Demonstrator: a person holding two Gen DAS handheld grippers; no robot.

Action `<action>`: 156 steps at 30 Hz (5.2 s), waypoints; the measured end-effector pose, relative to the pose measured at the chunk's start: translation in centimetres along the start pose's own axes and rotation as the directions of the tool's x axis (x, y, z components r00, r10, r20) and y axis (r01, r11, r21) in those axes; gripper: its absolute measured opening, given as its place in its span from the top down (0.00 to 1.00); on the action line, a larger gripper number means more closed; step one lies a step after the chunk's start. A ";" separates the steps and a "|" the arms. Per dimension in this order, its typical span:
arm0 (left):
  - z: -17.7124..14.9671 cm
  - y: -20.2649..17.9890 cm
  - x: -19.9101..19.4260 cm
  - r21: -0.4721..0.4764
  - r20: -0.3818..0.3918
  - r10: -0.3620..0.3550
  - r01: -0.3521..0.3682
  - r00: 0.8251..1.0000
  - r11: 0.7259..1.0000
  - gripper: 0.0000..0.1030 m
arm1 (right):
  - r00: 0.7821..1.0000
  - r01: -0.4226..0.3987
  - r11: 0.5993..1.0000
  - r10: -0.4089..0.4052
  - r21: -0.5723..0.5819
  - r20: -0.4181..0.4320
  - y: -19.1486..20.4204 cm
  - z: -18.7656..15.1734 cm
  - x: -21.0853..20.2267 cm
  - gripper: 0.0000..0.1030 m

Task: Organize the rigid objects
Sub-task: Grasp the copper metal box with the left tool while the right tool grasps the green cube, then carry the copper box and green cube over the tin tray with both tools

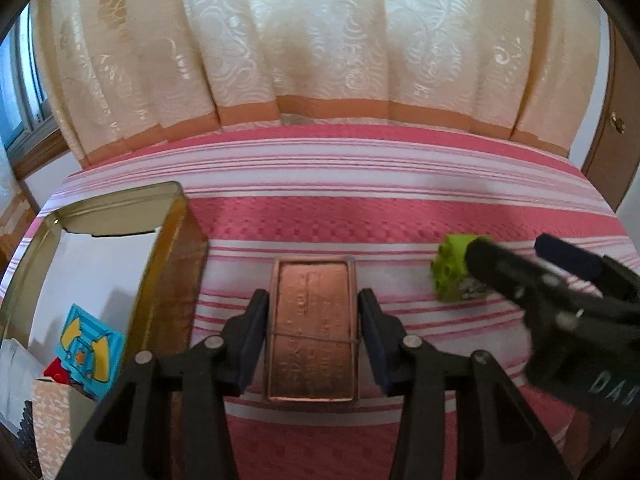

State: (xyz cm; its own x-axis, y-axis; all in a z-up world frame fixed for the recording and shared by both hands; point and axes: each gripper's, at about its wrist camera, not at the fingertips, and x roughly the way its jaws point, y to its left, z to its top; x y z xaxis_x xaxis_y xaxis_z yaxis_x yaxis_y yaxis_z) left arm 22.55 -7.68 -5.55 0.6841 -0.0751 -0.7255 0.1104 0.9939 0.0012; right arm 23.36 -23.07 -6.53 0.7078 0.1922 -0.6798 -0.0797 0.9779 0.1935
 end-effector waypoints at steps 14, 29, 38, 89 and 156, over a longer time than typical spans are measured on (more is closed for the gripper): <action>-0.1 0.2 -0.5 -0.013 0.023 0.004 -0.004 1.000 1.000 0.56 | 0.997 -0.023 1.000 0.023 0.004 -0.076 0.2 -0.2 2.7 0.53; -2.1 0.4 -5.4 -0.045 0.225 0.018 -0.009 0.974 0.999 0.56 | 0.979 -0.031 0.999 0.033 -0.011 0.200 0.1 -2.9 -4.8 0.54; -3.4 -0.3 -7.6 -0.016 0.294 0.037 -0.034 0.955 0.999 0.56 | 0.950 0.060 0.989 -0.016 -0.133 0.311 2.4 -4.5 -8.0 0.54; -7.2 1.2 -12.5 -0.045 0.436 0.038 -0.021 0.899 0.999 0.56 | 0.896 0.072 0.987 0.001 -0.147 0.444 4.4 -8.1 -13.1 0.53; -8.6 8.1 -14.2 -0.146 0.473 0.120 -0.056 0.873 0.988 0.56 | 0.895 -0.009 0.969 0.118 -0.247 0.430 11.0 -9.0 -12.4 0.53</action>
State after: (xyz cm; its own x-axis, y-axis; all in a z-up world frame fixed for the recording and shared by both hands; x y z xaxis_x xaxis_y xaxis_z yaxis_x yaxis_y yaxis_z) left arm 7.55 2.13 -1.20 0.9513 0.0150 -0.3080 -0.0348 0.9977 -0.0589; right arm 7.41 -13.93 -2.34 0.9261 0.2513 -0.2814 -0.2566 0.9663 0.0185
